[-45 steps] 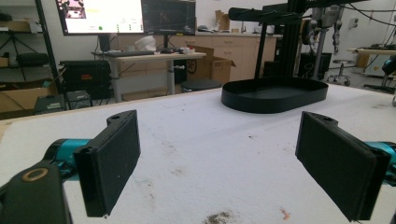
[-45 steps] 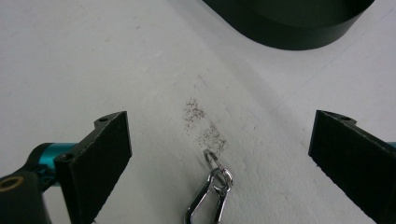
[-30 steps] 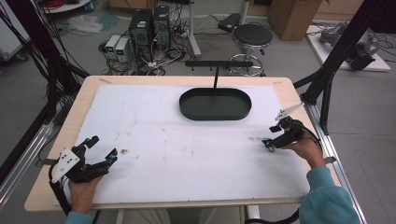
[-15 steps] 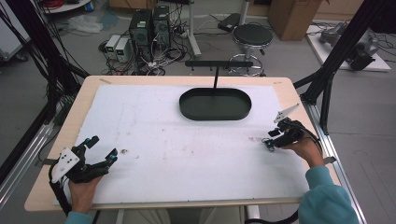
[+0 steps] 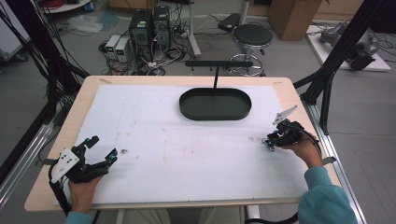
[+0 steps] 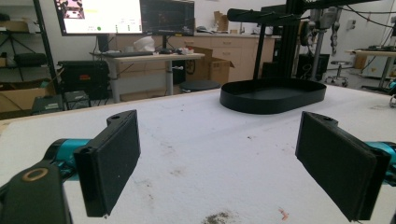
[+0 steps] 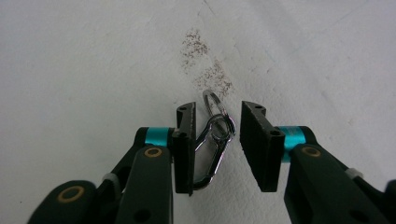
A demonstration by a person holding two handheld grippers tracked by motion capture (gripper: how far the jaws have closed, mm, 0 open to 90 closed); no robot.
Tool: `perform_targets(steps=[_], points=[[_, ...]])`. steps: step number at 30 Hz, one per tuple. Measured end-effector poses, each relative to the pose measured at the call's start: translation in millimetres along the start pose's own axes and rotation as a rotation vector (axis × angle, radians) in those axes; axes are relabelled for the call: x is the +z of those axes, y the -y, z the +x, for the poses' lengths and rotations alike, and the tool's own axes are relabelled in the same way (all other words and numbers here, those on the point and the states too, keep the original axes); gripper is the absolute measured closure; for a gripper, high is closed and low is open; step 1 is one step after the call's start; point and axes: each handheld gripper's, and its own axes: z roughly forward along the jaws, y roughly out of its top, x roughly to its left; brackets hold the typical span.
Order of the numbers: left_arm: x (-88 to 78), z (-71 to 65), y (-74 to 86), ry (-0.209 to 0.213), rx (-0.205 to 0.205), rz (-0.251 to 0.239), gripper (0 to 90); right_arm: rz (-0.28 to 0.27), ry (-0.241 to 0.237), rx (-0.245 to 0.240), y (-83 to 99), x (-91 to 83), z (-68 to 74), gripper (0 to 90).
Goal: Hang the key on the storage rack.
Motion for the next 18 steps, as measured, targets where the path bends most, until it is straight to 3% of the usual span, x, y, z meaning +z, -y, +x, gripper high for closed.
perform_targets(steps=[10, 18], points=[[0.0, 0.0, 0.0, -0.001, -0.001, 0.000, 14.3, -0.006, 0.008, -0.025, -1.5, 0.0, 0.5, 81.1], [-0.1, 0.1, 0.0, 0.000, -0.002, 0.001, 14.3, -0.004, 0.001, -0.016, -2.0, 0.0, 0.3, 86.7]])
